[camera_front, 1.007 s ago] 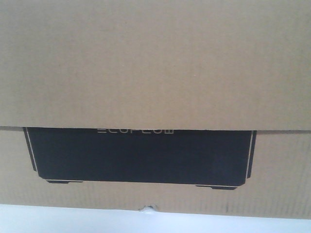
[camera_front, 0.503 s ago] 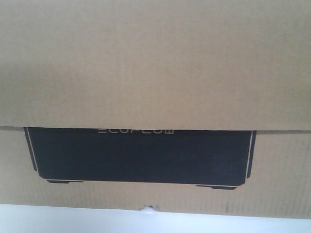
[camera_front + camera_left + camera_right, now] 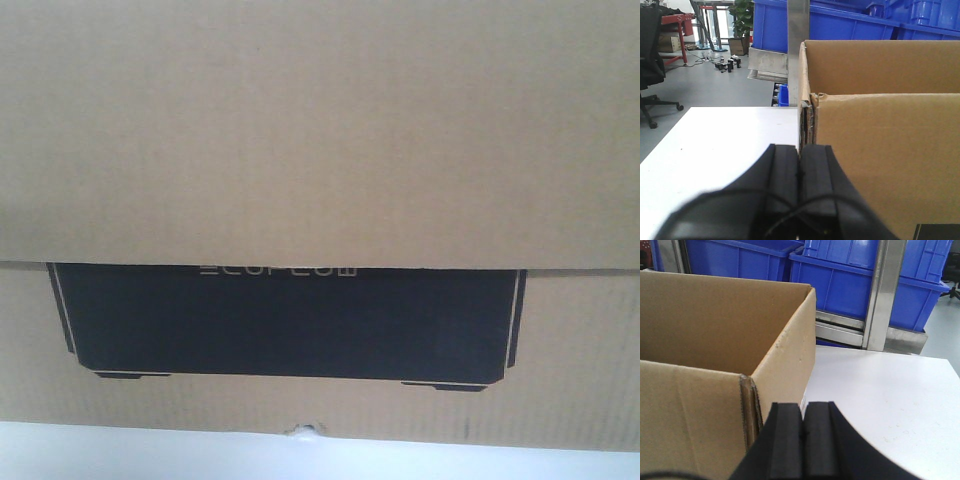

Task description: Grab box from left shelf to table start

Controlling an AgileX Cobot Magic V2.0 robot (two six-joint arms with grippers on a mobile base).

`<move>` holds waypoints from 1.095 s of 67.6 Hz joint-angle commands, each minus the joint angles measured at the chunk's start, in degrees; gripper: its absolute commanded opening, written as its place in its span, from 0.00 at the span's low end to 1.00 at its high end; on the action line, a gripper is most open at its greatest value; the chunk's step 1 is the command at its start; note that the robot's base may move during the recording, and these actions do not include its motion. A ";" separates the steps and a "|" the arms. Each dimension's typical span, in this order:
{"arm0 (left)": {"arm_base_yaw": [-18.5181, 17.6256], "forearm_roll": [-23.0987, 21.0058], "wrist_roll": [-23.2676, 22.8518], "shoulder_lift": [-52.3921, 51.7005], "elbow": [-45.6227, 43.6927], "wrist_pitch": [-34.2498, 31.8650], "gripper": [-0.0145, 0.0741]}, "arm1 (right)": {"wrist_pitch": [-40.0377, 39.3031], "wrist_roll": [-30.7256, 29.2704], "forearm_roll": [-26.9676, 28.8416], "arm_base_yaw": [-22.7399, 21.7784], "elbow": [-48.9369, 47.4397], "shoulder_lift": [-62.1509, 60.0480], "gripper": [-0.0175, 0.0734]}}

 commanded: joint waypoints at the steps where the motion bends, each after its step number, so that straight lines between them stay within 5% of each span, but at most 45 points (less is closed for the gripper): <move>1: -0.34 -0.65 -0.24 -0.10 -1.56 -5.39 0.06 | -5.34 -0.45 -0.47 -0.03 -1.52 0.78 0.26; 30: -0.20 -0.65 -0.24 -0.20 1.05 -6.17 0.06 | -5.34 -0.45 -0.47 -0.03 -1.52 0.78 0.26; 48: 3.12 -1.65 -0.24 -0.90 16.44 -23.05 0.06 | -5.34 -0.45 -0.47 -0.03 -1.52 0.78 0.26; 52: 3.89 -1.65 -0.24 -0.90 15.91 -18.50 0.06 | -5.34 -0.45 -0.47 -0.03 -1.52 0.78 0.26; 74: 4.42 -1.70 -0.24 -0.90 16.27 -19.55 0.06 | -5.34 -0.45 -0.47 -0.03 -1.52 0.78 0.26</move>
